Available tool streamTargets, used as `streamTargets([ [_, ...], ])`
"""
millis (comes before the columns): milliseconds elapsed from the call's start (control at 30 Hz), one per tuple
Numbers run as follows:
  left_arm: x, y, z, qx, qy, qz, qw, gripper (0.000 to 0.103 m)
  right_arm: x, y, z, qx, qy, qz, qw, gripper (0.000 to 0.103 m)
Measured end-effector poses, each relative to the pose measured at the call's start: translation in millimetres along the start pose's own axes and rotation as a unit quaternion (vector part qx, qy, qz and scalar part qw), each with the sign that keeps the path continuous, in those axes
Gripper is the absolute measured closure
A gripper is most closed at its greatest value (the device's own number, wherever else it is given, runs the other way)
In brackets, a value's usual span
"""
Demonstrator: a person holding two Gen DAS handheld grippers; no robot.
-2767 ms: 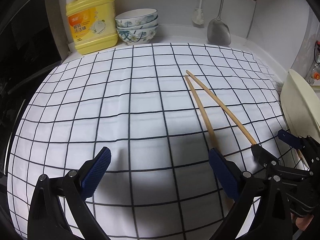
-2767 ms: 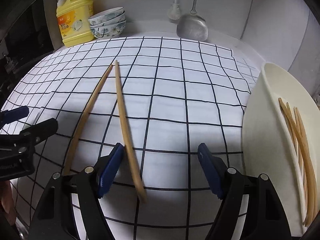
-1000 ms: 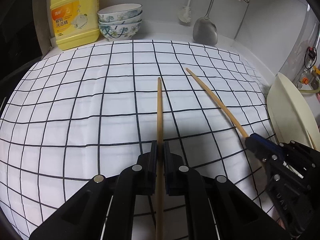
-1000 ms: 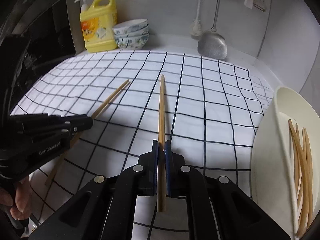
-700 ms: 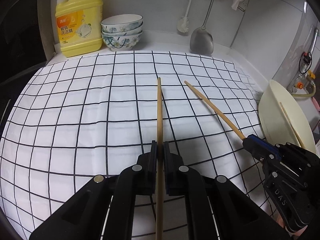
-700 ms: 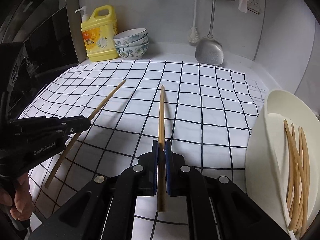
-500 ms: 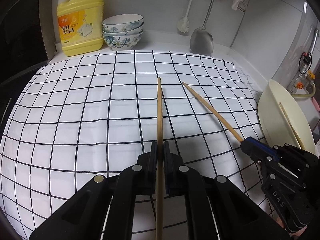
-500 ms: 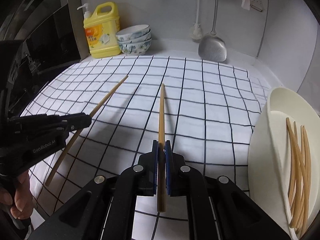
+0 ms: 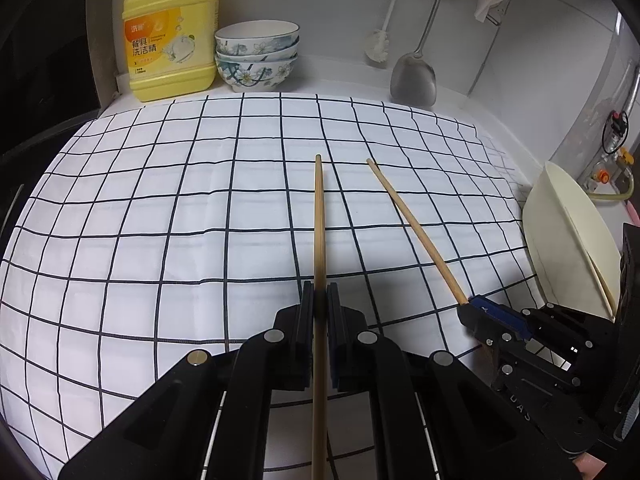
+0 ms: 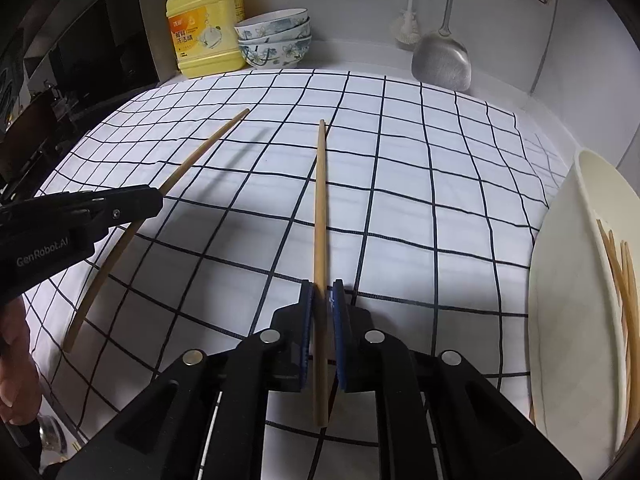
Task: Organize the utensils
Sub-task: 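Lift the held chopsticks with both tools and carry them over the basin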
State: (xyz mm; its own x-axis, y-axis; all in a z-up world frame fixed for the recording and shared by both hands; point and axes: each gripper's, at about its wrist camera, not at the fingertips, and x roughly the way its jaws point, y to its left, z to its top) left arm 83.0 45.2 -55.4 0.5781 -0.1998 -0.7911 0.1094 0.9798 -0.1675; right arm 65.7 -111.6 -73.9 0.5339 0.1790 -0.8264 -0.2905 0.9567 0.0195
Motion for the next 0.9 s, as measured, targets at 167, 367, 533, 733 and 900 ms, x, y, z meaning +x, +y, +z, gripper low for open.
streamTargets([
  [167,-1,4,0,-0.001,-0.003,0.0,1.0,0.096,4,2,6,-0.005,-0.006,-0.012,1.0,0.073],
  [367,-2,6,0,-0.001,-0.005,0.0,1.0,0.096,15,4,21,-0.008,-0.007,-0.02,1.0,0.073],
  [533,-2,10,1,-0.005,-0.006,0.004,1.0,0.096,22,13,30,-0.022,-0.01,-0.017,1.0,0.083],
  [733,-5,16,0,-0.011,-0.008,0.007,0.9999,0.096,20,20,27,-0.031,-0.019,-0.016,0.999,0.097],
  [900,-12,14,-2,-0.011,-0.013,0.003,0.9998,0.096,12,13,26,-0.006,-0.032,-0.003,0.999,0.097],
])
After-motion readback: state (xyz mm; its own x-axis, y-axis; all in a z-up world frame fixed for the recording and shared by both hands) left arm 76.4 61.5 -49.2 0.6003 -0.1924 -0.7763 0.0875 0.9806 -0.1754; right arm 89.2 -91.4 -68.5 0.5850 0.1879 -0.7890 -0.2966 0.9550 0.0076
